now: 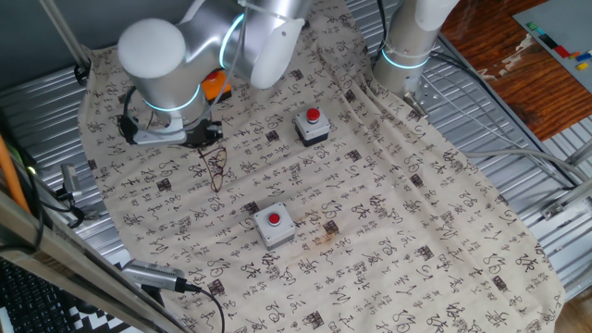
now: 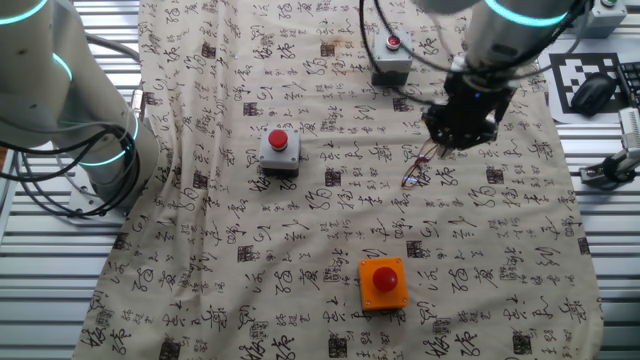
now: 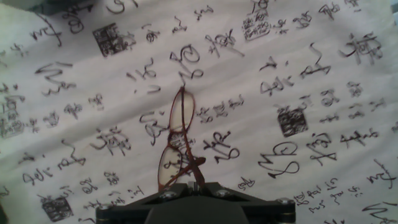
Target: Unfold the leg of the glasses (with one hand)
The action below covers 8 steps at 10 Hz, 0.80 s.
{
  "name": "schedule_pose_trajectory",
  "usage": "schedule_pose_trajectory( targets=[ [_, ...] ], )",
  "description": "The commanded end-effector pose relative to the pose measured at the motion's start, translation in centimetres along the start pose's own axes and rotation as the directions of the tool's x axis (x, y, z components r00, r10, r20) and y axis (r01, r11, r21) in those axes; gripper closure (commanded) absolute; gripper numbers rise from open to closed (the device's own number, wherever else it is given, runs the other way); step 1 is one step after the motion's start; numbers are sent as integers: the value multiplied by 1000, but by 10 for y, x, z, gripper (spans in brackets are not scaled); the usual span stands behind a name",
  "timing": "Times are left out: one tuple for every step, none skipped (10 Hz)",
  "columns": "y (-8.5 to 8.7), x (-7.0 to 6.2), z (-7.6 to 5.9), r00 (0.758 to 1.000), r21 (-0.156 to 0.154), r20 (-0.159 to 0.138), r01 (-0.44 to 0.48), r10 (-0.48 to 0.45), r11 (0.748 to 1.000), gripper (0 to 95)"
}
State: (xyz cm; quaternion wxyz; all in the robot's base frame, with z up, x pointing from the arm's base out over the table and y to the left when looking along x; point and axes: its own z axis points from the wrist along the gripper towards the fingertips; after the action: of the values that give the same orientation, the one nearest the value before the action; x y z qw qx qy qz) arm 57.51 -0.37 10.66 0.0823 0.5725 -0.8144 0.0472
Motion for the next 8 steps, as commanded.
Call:
schedule_pose_trajectory(
  targets=[
    [0, -3, -3, 1000, 2, 0, -7, 7, 1000, 950],
    [-1, -4, -4, 1000, 1, 0, -11, 11, 1000, 950],
    [-1, -6, -8, 1000, -2, -2, -16, 16, 1000, 950],
    [-2, -7, -10, 1000, -5, -3, -19, 19, 1000, 950],
    [-1, -10, -12, 1000, -8, -4, -23, 22, 1000, 950],
    [-1, -12, -13, 1000, -9, -6, -27, 26, 1000, 950],
    [0, -15, -15, 999, -10, -6, -33, 33, 999, 950],
    [1, -17, -16, 999, -11, -6, -39, 39, 999, 950]
  ],
)
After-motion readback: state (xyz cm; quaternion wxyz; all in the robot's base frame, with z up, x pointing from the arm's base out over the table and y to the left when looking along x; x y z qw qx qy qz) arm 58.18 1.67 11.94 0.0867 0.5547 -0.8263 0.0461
